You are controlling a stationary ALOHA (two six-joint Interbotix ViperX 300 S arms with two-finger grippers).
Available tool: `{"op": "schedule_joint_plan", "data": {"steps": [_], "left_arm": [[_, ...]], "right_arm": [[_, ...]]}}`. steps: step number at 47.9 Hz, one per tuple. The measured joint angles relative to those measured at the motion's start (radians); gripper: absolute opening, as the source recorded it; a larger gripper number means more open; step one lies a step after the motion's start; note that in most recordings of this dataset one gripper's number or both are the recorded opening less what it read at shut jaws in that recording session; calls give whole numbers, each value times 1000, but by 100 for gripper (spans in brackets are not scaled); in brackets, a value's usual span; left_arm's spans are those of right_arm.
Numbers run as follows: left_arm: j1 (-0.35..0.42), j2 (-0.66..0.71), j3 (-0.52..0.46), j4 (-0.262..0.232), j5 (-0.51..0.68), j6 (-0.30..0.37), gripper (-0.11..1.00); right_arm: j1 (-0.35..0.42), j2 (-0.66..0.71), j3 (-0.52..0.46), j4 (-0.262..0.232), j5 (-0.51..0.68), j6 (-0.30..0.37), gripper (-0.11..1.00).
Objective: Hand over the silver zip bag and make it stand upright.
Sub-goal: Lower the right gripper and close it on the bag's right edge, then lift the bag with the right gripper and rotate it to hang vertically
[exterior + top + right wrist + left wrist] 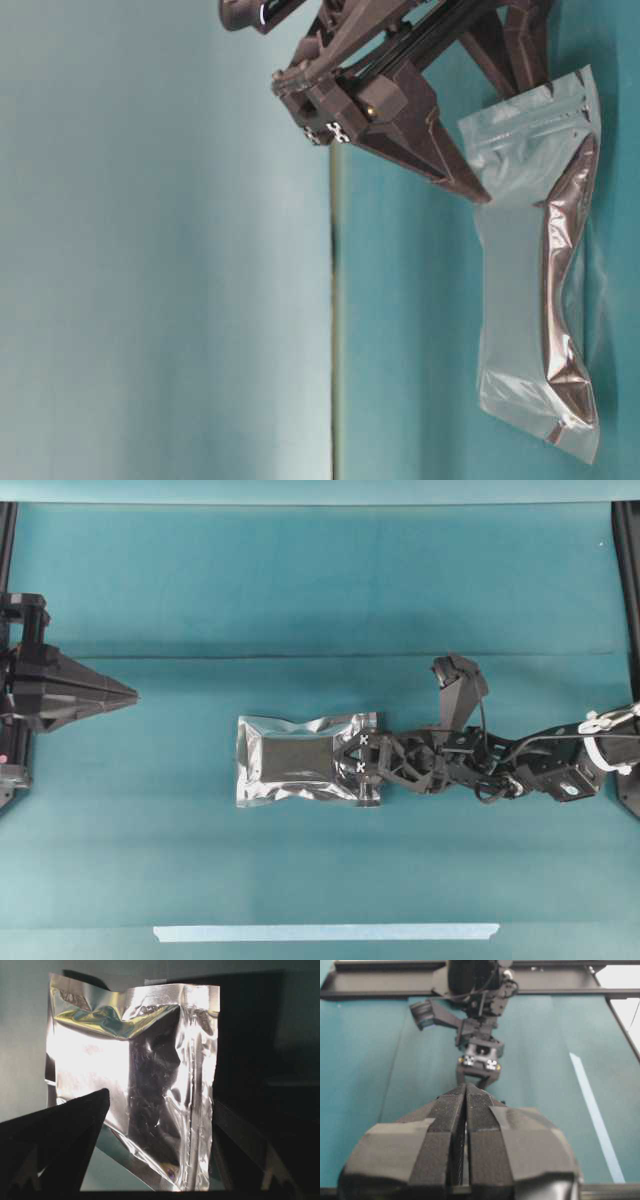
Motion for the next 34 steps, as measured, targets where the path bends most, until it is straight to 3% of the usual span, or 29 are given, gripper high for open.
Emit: {"op": "schedule_joint_plan", "data": {"steps": [8,14,19,29,34], "left_arm": [[0,-5,2,0,0,0,-1],[0,-8,2,-2,-2,0,-1],[0,-9,2,0,0,0,-1],[2,-11,2,0,0,0,-1],[6,-11,2,0,0,0,-1]], "right_arm": [[0,2,0,-2,0,-2,87],[-2,3,0,0,9,-2,79],[-8,8,0,2,23,-2,62],[-17,21,-3,2,37,-2,16],[-17,17,-3,0,34,-2,3]]}}
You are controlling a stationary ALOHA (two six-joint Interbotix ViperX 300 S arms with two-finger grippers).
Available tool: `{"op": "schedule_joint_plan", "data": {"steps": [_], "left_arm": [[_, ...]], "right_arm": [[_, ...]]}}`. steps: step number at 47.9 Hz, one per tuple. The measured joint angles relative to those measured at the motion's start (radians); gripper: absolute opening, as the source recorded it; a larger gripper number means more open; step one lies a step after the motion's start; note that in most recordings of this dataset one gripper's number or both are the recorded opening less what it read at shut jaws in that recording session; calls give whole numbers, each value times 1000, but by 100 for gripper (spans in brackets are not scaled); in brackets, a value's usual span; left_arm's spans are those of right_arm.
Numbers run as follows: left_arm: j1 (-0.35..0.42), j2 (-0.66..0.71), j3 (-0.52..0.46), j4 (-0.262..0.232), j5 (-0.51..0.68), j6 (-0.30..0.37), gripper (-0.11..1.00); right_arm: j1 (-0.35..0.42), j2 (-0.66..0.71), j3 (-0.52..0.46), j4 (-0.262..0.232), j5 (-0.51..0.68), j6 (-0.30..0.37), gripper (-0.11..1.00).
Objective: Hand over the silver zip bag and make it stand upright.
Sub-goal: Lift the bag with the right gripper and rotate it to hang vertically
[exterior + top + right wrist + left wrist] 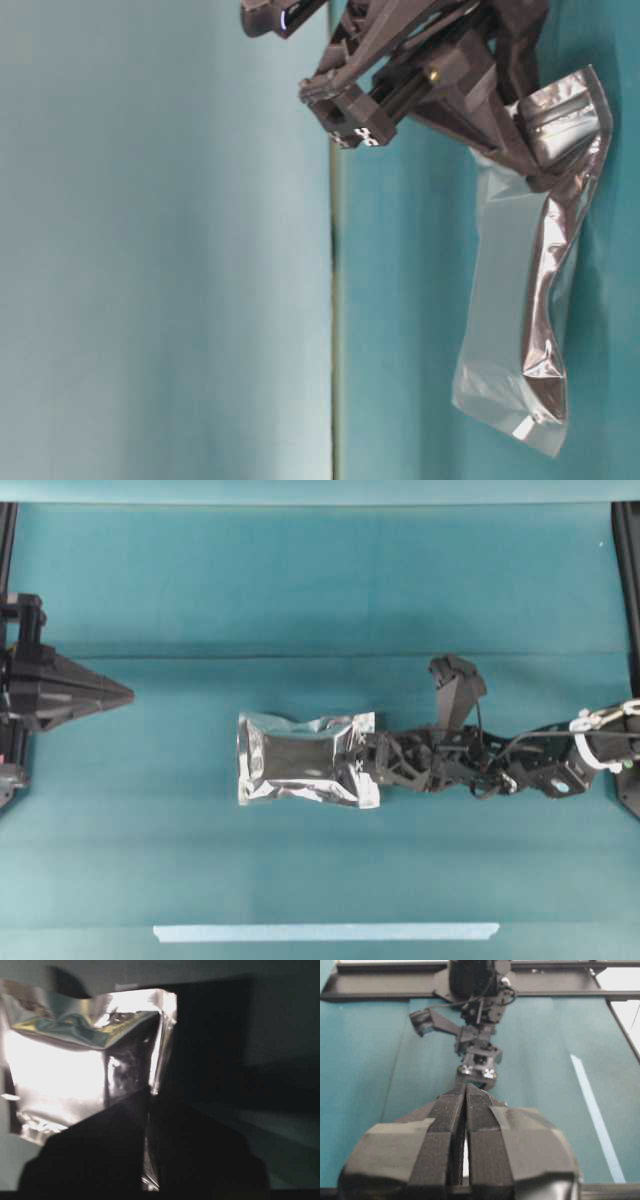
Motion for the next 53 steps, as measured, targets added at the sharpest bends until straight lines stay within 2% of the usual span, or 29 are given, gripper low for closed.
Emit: {"op": "schedule_joint_plan", "data": {"steps": [30,36,40,45,53], "left_arm": [[2,-2,11,-2,0,-2,-1],[2,-2,17,0,0,-11,-1],[2,-3,18,0,0,-37,-1],[23,-5,20,0,3,-80,-1],[49,-3,32,0,20,-87,-1]], "right_arm": [[-6,-18,14,0,-6,-2,3],[-8,-31,12,-17,2,-21,3],[-15,-55,6,-40,28,-64,3],[-35,-107,-23,-74,104,-152,3],[-100,-166,-94,-107,337,-328,3]]}}
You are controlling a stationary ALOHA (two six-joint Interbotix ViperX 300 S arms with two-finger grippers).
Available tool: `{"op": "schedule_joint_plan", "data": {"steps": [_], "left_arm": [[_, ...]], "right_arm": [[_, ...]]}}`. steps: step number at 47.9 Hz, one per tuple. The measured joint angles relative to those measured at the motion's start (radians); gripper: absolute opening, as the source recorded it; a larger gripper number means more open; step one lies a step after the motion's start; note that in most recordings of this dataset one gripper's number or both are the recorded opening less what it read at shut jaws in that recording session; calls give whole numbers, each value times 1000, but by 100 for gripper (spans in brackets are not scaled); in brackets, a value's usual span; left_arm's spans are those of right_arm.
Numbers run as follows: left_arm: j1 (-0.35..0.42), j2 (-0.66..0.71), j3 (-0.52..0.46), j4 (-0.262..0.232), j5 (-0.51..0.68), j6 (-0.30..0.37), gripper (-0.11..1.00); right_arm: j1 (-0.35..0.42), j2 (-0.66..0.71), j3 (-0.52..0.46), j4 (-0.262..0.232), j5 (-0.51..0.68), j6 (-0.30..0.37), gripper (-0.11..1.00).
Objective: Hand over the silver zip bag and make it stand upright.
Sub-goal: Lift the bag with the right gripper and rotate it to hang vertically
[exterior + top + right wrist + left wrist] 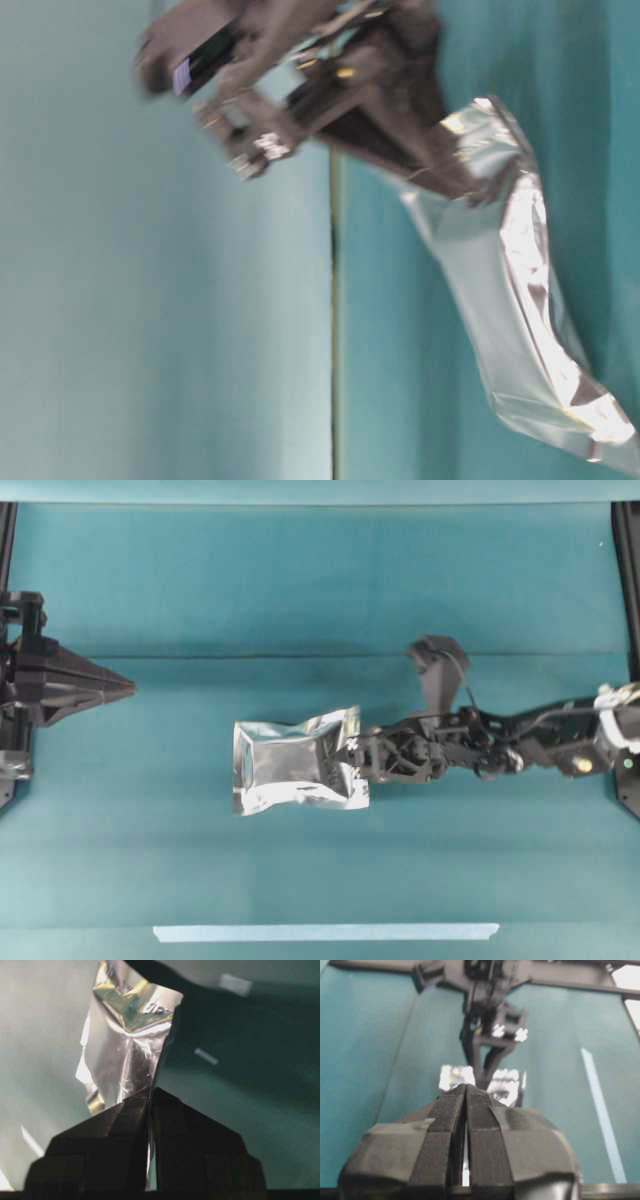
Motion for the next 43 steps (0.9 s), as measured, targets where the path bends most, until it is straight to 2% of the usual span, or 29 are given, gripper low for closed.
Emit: {"op": "schedule_joint_plan", "data": {"steps": [10,20,25,33,43], "left_arm": [[0,2,15,0,21,-11,-1],[0,2,20,-2,74,-11,-1],[0,-2,20,-2,81,-11,-1],[0,-3,20,0,87,-11,-1],[0,0,21,0,89,-11,-1]], "right_arm": [[-71,-18,-114,-8,288,-202,3],[-110,-18,-209,-14,449,-328,3],[-127,-23,-249,-25,508,-367,3],[-155,-23,-322,-69,624,-403,3],[-167,-21,-446,-184,822,-437,3]]}}
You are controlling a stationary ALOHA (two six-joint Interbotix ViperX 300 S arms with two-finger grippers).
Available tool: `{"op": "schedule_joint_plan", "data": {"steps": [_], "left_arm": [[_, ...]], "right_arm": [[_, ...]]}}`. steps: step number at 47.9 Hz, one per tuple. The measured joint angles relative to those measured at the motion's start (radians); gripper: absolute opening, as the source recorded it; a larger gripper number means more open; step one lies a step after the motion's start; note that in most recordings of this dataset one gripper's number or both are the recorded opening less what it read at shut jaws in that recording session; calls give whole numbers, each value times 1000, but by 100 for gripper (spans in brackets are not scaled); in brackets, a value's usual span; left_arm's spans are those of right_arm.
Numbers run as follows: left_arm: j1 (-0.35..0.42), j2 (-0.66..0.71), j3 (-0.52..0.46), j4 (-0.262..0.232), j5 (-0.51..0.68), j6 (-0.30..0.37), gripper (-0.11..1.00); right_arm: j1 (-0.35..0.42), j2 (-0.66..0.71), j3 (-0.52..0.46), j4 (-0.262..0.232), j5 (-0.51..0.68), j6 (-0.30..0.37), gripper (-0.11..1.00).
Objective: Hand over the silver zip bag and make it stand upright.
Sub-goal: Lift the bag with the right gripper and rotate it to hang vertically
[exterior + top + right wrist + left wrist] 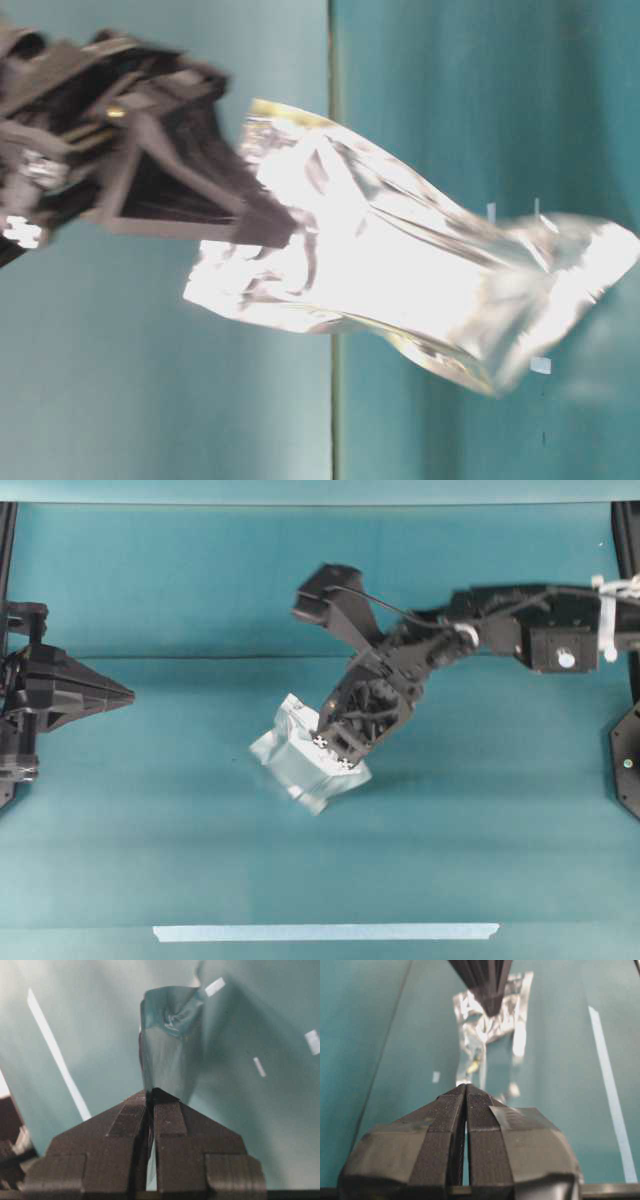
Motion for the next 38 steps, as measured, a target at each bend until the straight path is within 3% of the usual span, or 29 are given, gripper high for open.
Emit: {"op": "schedule_joint_plan", "data": {"steps": [8,15,38], "left_arm": [[0,2,0,0,0,0,-1],[-2,2,0,0,-2,0,-1],[0,2,0,0,0,-2,-1]], "right_arm": [[0,38,-103,-100,152,-43,3],[0,63,-156,-146,236,-107,3],[0,97,-232,-161,328,-287,3]]}}
